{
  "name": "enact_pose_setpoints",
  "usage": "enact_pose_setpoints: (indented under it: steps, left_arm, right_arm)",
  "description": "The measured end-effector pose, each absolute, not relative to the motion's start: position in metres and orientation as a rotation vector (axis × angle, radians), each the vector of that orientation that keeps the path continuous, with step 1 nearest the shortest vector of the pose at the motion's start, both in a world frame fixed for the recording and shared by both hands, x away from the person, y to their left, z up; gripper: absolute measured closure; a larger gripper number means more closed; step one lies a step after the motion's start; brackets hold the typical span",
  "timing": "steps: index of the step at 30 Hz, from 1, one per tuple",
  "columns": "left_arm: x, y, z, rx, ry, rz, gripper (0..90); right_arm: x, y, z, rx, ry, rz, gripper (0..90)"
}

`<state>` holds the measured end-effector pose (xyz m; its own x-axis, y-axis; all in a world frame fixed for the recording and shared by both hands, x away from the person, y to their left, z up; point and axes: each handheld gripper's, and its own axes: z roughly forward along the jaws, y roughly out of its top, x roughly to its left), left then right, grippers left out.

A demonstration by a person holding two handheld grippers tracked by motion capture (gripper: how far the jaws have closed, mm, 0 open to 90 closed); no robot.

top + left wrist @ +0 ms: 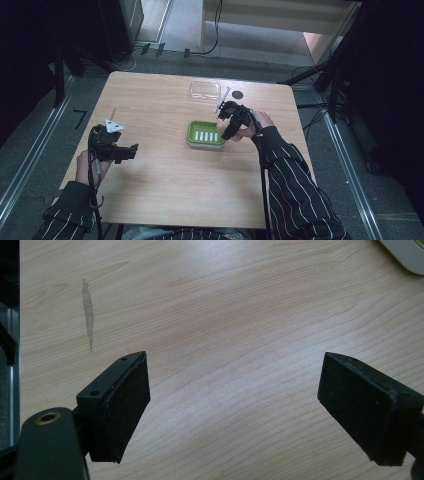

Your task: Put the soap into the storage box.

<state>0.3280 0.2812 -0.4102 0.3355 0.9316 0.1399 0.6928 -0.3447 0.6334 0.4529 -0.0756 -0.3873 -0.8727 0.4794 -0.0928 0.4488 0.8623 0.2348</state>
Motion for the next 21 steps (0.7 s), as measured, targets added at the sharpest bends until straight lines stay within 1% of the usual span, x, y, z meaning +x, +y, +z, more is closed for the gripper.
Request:
enact_pose_setpoints:
  steps: [21]
  left_arm:
    - [0.328,0.281,-0.410,2.139,1.424,0.682,14.3]
  right_arm:
    - [0.463,-0.058,-0.388,0.615,2.915,0.313,33.3]
